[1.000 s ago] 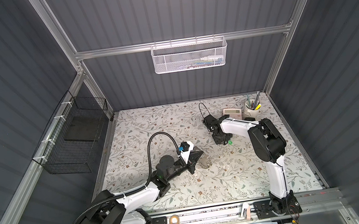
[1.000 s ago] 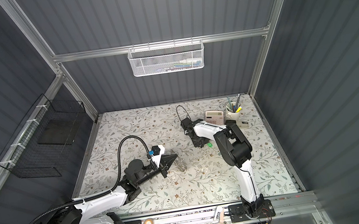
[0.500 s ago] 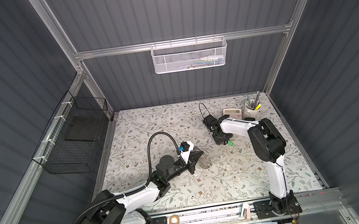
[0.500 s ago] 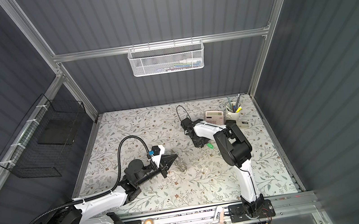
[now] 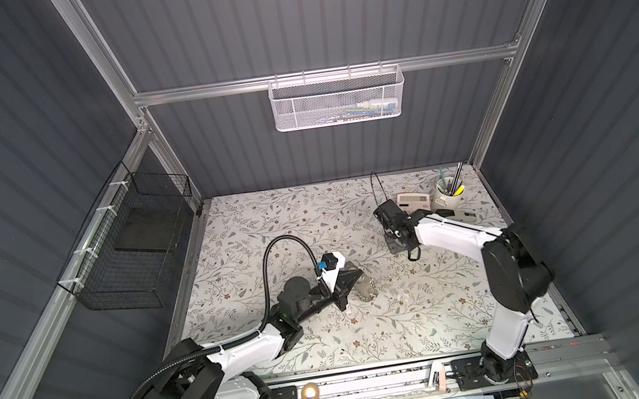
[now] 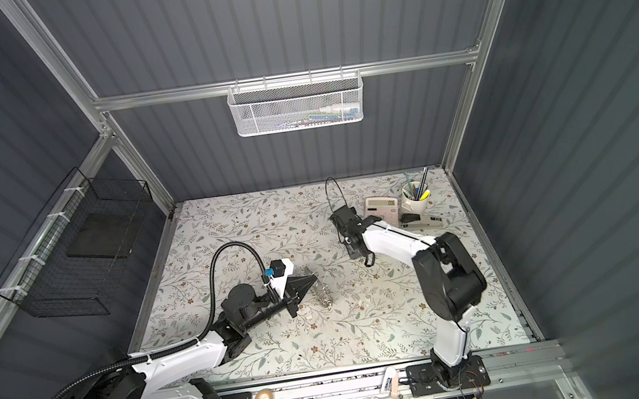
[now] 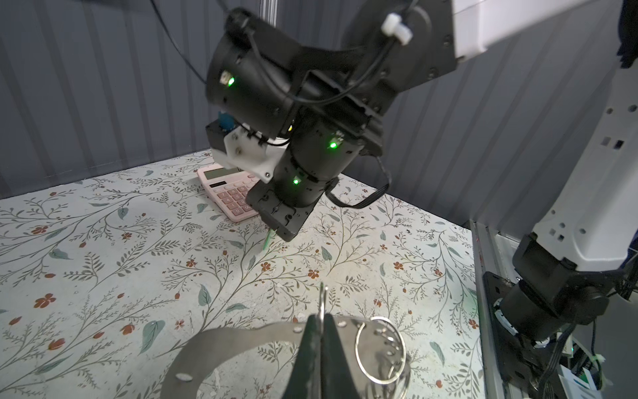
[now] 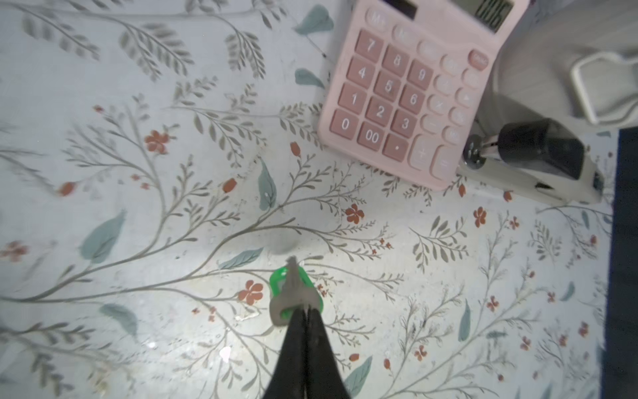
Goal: Put the keys on the keyring
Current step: 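Carry the key with the right gripper toward the plate in the left gripper, then bring the key's ring to the split ring held by the left gripper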
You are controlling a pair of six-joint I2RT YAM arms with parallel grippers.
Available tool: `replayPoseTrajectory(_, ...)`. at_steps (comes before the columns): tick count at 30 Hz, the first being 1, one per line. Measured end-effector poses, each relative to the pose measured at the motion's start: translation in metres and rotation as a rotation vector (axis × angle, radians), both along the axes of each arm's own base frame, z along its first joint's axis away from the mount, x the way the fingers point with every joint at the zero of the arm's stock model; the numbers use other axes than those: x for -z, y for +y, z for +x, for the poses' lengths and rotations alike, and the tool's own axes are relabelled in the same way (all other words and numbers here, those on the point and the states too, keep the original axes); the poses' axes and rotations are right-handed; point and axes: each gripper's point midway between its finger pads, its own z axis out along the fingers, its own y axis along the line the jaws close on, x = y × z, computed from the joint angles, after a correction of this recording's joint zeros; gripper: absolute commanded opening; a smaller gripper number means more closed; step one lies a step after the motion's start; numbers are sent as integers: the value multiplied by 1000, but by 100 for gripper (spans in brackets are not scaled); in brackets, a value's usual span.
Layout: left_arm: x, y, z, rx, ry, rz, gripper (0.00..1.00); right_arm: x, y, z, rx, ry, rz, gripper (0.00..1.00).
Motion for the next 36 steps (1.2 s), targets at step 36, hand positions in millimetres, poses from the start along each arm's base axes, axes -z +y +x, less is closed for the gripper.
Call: replayPoseTrajectory(36, 12, 4, 23, -91, -82, 187, 0, -137, 103, -120, -1008, -330, 1316, 0)
